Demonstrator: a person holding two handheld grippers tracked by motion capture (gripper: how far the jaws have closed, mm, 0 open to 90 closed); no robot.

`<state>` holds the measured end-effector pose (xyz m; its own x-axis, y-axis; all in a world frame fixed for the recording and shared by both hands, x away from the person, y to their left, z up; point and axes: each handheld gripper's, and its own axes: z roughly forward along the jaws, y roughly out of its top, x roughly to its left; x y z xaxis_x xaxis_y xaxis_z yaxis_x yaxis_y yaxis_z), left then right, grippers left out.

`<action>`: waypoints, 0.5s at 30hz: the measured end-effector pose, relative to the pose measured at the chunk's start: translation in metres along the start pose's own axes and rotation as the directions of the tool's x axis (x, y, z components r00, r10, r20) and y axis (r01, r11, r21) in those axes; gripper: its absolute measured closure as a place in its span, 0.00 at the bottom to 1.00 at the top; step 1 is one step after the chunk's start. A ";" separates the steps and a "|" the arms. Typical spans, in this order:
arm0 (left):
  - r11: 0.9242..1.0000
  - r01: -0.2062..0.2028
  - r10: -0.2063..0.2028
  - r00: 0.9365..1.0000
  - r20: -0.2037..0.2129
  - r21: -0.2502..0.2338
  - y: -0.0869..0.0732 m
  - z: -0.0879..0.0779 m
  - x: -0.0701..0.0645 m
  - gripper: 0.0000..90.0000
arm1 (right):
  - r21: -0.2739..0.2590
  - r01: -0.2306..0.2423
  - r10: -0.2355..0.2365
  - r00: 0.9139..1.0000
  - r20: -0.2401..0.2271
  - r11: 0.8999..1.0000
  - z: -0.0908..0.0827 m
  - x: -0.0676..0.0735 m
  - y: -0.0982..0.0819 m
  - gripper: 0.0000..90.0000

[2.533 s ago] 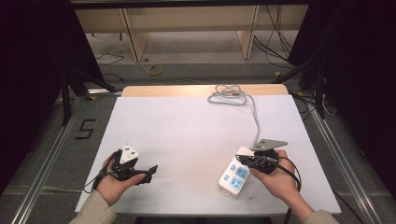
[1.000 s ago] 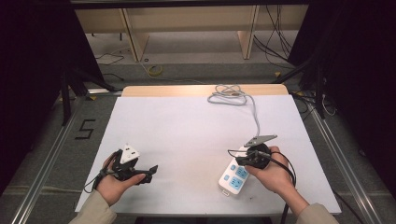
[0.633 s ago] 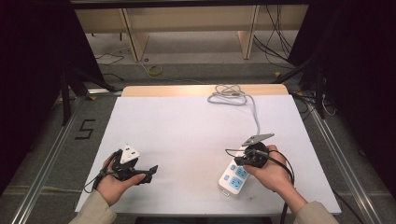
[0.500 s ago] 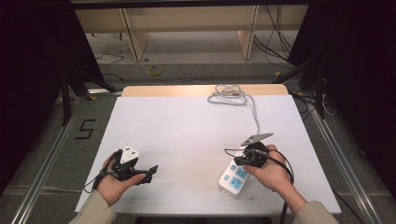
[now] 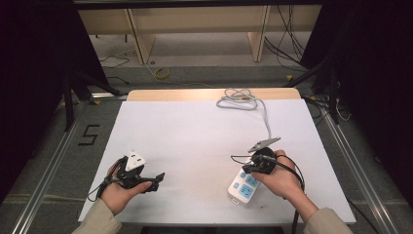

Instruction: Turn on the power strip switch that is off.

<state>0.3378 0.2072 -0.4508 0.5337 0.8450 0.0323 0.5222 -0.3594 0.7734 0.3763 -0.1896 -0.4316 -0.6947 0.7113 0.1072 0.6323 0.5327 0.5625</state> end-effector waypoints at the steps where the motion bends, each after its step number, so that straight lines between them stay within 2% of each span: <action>1: 1.000 0.000 0.000 1.000 0.000 0.000 0.000 0.000 0.000 0.11 | 0.002 0.001 -0.001 1.000 0.000 1.000 0.000 0.000 0.000 1.00; 15: 1.000 -0.002 0.002 1.000 0.000 0.000 0.000 0.000 0.000 0.11 | 0.024 0.009 -0.009 1.000 -0.005 1.000 0.005 0.002 0.004 1.00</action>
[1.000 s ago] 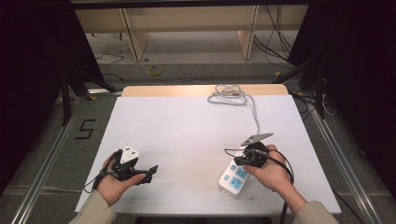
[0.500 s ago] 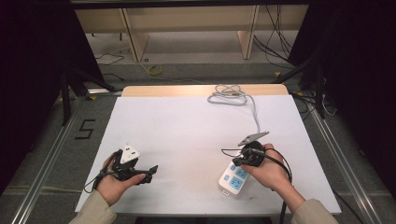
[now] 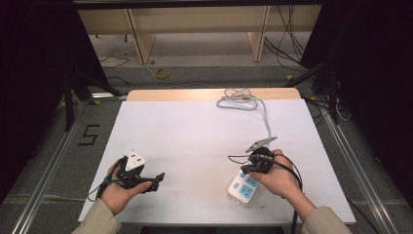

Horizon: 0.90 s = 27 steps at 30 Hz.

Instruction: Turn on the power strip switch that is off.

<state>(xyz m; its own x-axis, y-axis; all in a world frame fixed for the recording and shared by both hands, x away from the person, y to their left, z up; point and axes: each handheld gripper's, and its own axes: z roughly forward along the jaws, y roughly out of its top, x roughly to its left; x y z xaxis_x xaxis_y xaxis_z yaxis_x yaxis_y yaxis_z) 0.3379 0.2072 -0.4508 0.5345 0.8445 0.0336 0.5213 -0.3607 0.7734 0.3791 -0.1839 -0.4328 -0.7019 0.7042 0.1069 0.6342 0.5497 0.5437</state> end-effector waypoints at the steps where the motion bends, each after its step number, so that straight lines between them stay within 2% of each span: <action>1: 1.000 0.001 -0.001 1.000 0.000 0.000 0.000 0.000 0.000 0.11 | 0.001 0.003 -0.003 1.000 0.000 1.000 0.000 0.000 0.000 1.00; 27: 1.000 -0.007 0.007 1.000 0.002 0.005 0.000 0.000 0.000 0.11 | 0.048 0.011 -0.011 1.000 0.000 0.999 0.008 0.001 0.003 1.00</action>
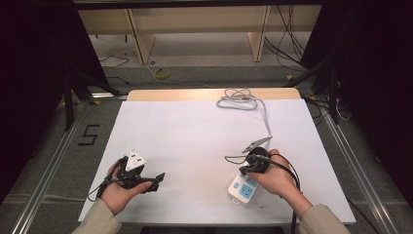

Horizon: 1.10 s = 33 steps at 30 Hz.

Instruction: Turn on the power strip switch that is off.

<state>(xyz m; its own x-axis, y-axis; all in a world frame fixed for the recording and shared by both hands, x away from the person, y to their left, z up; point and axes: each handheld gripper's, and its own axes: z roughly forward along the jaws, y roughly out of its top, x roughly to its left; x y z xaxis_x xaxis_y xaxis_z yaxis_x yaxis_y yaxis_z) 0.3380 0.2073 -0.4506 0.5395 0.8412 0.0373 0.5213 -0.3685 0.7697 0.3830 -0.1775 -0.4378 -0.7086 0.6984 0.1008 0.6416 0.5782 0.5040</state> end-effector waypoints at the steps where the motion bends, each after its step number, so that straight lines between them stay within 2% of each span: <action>1: 1.000 0.001 -0.001 1.000 0.000 -0.001 0.000 0.000 0.000 0.11 | 0.002 0.002 -0.002 1.000 -0.002 1.000 0.000 0.000 0.000 1.00; 33: 1.000 -0.001 0.001 1.000 -0.002 0.003 0.000 0.000 -0.001 0.11 | 0.028 -0.008 0.007 1.000 0.007 1.000 0.003 0.002 0.002 1.00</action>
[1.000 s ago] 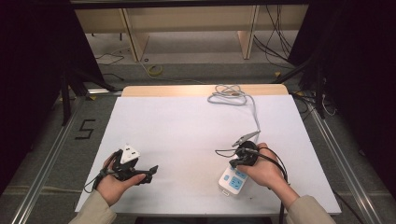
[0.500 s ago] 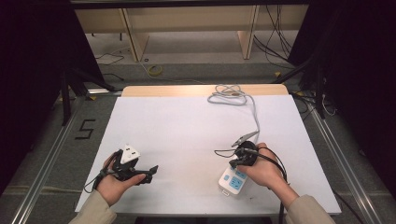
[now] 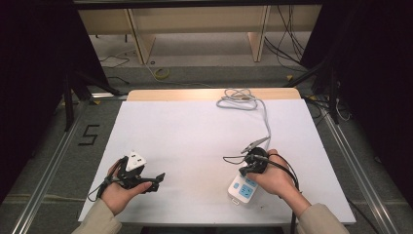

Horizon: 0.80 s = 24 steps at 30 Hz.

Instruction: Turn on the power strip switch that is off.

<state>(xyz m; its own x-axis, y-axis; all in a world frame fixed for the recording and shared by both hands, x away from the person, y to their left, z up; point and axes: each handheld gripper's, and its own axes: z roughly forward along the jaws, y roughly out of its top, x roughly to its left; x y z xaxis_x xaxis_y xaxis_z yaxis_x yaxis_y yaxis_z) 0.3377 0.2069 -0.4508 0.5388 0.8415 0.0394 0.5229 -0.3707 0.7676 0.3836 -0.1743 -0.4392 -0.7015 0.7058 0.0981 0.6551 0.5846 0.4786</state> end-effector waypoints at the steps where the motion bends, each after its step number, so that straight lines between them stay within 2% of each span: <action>1: 1.000 0.000 0.000 1.000 0.000 0.000 0.000 0.000 0.000 0.11 | 0.003 0.003 -0.003 1.000 0.002 1.000 0.000 0.000 0.000 1.00; 24: 1.000 0.005 -0.005 1.000 0.002 0.006 -0.001 0.001 -0.001 0.11 | 0.015 -0.020 0.020 1.000 0.011 1.000 0.001 0.001 0.001 1.00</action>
<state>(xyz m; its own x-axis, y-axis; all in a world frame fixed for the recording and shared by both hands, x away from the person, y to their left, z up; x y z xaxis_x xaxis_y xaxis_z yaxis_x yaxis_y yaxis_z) 0.3375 0.2061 -0.4518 0.5374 0.8426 0.0339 0.5295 -0.3685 0.7641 0.3837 -0.1722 -0.4394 -0.6854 0.7215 0.0982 0.6730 0.5762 0.4638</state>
